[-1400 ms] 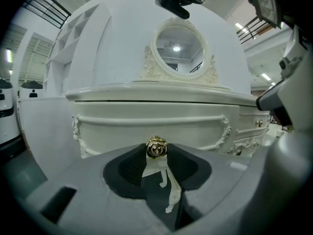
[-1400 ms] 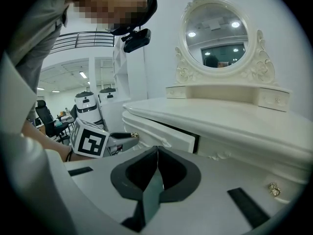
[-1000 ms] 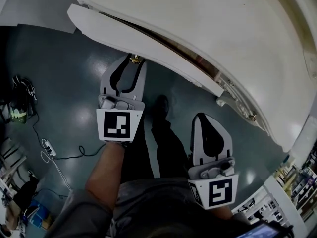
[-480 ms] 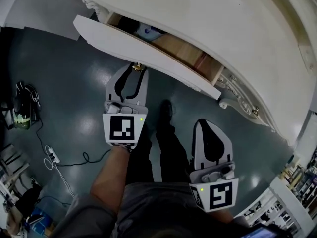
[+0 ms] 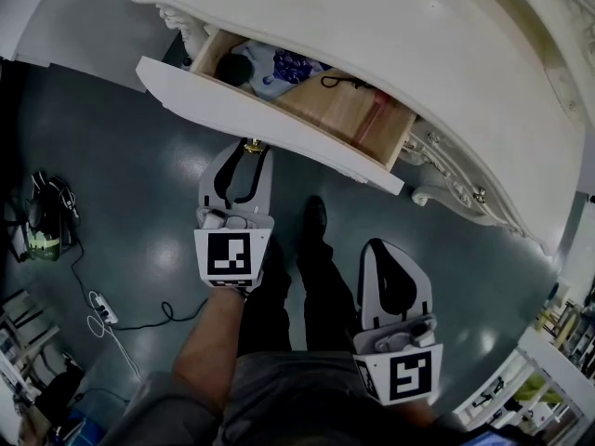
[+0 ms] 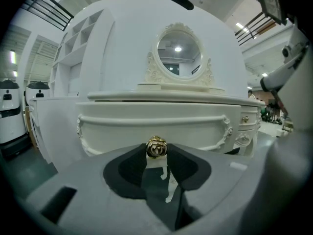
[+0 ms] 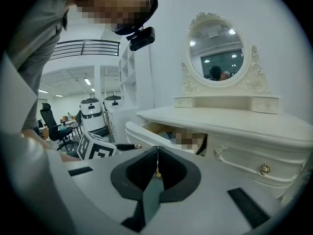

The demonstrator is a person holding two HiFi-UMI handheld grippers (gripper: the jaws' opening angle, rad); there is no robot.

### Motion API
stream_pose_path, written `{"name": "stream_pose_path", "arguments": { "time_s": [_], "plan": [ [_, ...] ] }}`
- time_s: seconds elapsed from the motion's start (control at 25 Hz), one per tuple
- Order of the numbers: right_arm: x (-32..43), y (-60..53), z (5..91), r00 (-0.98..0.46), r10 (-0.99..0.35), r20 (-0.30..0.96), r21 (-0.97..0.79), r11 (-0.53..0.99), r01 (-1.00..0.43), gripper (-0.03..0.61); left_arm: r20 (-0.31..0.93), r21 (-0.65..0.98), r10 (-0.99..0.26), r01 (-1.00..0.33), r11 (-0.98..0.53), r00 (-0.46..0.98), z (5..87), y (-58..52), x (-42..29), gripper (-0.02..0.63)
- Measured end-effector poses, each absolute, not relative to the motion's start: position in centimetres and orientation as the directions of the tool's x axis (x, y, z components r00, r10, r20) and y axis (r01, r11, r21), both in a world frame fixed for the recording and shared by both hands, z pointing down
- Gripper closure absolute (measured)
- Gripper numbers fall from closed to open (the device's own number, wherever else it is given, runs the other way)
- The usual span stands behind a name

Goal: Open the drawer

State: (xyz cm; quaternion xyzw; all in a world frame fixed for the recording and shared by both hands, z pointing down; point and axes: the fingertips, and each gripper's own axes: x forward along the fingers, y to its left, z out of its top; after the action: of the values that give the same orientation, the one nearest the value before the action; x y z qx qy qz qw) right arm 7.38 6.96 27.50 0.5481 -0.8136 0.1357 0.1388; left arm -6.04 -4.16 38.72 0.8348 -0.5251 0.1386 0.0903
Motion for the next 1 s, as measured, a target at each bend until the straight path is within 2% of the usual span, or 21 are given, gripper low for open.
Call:
{"name": "stream_pose_path", "arguments": {
  "time_s": [1.0],
  "plan": [
    [5.5,10.8,26.7,-0.338,-0.867,0.365,-0.038,0.349,-0.936,0.565,0.335,0.010,-0.845,-0.898,-0.440,0.417,38.9,0.4,-8.5,0.476]
  ]
}}
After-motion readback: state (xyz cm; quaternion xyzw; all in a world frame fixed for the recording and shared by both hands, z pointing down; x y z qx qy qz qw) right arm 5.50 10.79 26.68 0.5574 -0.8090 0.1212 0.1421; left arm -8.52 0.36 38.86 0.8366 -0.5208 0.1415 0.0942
